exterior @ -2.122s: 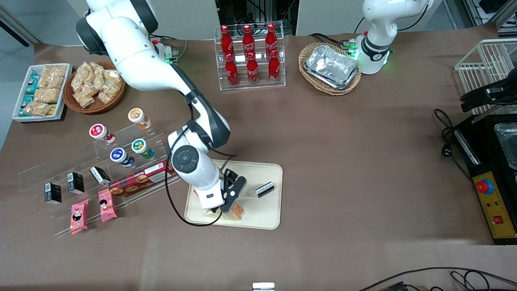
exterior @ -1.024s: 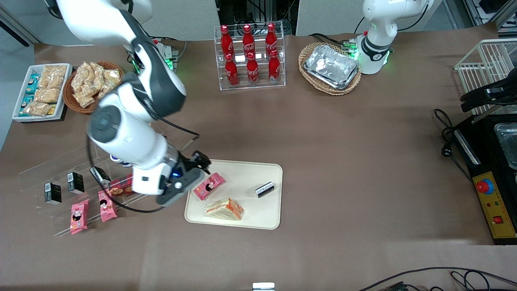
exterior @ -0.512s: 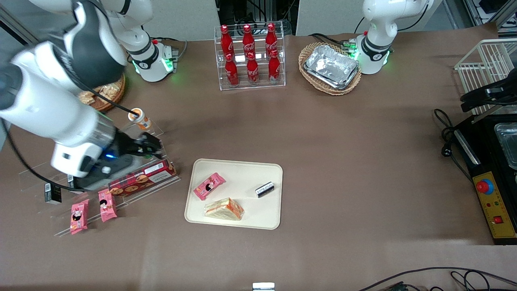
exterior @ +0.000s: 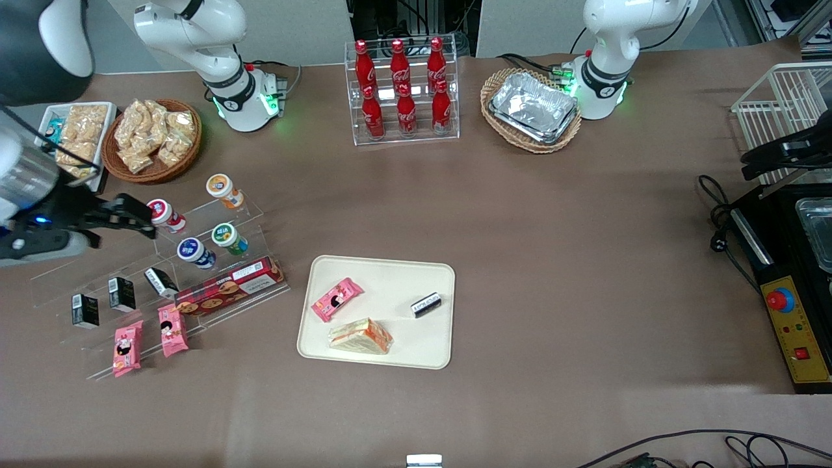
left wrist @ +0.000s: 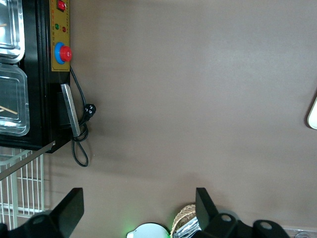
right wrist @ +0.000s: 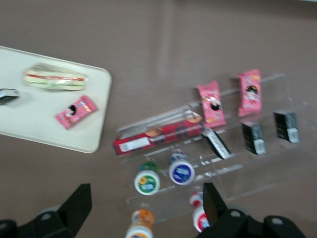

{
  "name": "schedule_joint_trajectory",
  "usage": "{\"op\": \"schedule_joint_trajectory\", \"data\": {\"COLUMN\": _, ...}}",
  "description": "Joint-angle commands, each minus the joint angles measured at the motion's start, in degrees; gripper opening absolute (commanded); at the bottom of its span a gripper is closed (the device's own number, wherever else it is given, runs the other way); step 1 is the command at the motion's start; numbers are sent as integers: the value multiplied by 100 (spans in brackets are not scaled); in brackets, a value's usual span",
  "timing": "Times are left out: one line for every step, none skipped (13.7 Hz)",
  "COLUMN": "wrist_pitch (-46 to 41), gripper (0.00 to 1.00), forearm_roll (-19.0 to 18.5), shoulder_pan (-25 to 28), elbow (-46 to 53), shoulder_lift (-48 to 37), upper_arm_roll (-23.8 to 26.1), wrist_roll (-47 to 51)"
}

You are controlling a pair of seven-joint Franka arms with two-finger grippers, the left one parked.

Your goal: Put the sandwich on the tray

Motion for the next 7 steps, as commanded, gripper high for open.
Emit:
{"op": "schedule_joint_trajectory", "data": {"wrist_pitch": 413, "gripper": 100, "forearm_roll": -239, "shoulder_pan": -384, "elbow": -836, "shoulder_lift": -514, "upper_arm_roll": 114, "wrist_roll": 171}}
{"op": "schedule_joint_trajectory", "data": {"wrist_pitch": 414, "gripper": 100, "forearm_roll": -213, "shoulder_pan": -412, "elbow": -829, "shoulder_lift": -506, "upper_arm_roll": 97, "wrist_roll": 215}}
{"op": "schedule_joint_trajectory", "data": {"wrist_pitch": 423, "gripper": 100, "forearm_roll": -195, "shoulder_pan": -438, "elbow": -812, "shoulder_lift": -480, "upper_arm_roll": 79, "wrist_roll": 415}}
{"op": "schedule_joint_trajectory", "data": {"wrist_pitch": 432, "gripper": 100, "forearm_roll": -195, "shoulder_pan": -439, "elbow": -794, "shoulder_lift": -454, "upper_arm_roll": 79, "wrist_roll": 731}}
{"op": "schedule_joint_trajectory", "data": {"wrist_pitch": 458, "gripper": 100, "forearm_roll": -238, "shoulder_pan": -474, "elbow": -777, "shoulder_lift": -419, "upper_arm_roll": 70, "wrist_roll": 769}}
{"op": "schedule_joint_trajectory", "data": {"wrist_pitch": 493, "gripper": 100, "forearm_roll": -256, "shoulder_pan": -570, "elbow": -759, "shoulder_lift": -392, "upper_arm_roll": 79, "wrist_roll": 752}}
{"op": "schedule_joint_trajectory", "data": {"wrist_pitch": 493, "gripper": 100, "forearm_roll": -265, "shoulder_pan": -571, "elbow": -759, "shoulder_lift": -392, "upper_arm_roll": 70, "wrist_roll": 691}}
